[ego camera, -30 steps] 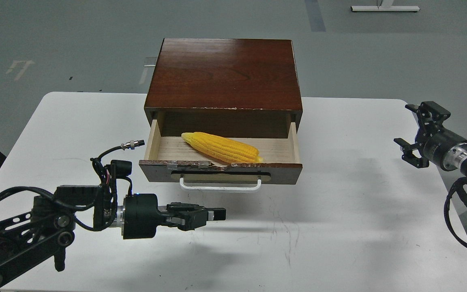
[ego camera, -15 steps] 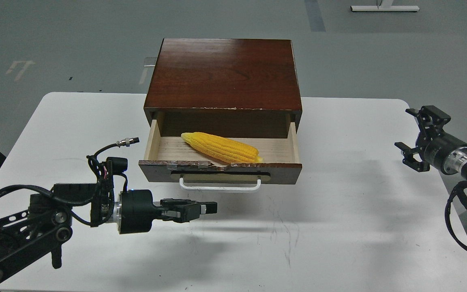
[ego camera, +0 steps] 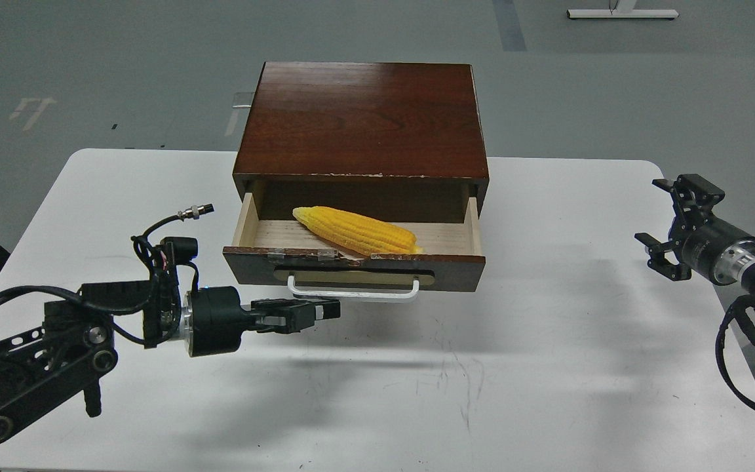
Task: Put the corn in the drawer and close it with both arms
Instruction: 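Push the drawer front with the left gripper toward the box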
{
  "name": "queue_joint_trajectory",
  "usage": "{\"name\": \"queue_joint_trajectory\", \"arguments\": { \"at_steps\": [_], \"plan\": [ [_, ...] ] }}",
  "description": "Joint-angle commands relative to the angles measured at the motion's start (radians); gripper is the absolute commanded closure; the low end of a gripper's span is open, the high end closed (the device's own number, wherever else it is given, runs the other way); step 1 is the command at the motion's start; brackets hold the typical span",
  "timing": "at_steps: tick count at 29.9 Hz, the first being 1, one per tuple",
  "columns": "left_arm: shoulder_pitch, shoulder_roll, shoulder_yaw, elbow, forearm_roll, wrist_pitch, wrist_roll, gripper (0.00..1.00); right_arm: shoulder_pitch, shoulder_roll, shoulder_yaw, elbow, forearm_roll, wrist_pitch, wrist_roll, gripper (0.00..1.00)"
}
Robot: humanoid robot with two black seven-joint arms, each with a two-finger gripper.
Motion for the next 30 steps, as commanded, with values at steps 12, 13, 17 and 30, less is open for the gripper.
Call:
{"name": "queue_joint_trajectory", "arguments": {
  "at_steps": [12,13,17,30],
  "plan": [
    [-0.02,-0.105,0.0,0.099,0.002,0.002,0.003,1.0,0.0,0.012,-0.002,-0.019,0.0,0.0,0.0,0.0],
    [-0.021,-0.111,0.0,0.104,0.002,0.0,0.003,1.0,0.0,0.012,0.0,-0.019,0.0,0.0,0.0,0.0],
    [-0.044,-0.117,0.002,0.124,0.002,0.0,0.004,1.0,-0.002,0.012,-0.002,-0.036,0.0,0.002,0.0,0.0],
    [-0.077,-0.128,0.016,0.156,0.002,-0.008,0.003,1.0,-0.003,0.013,-0.002,-0.037,-0.002,0.002,0.0,0.0]
  ]
}}
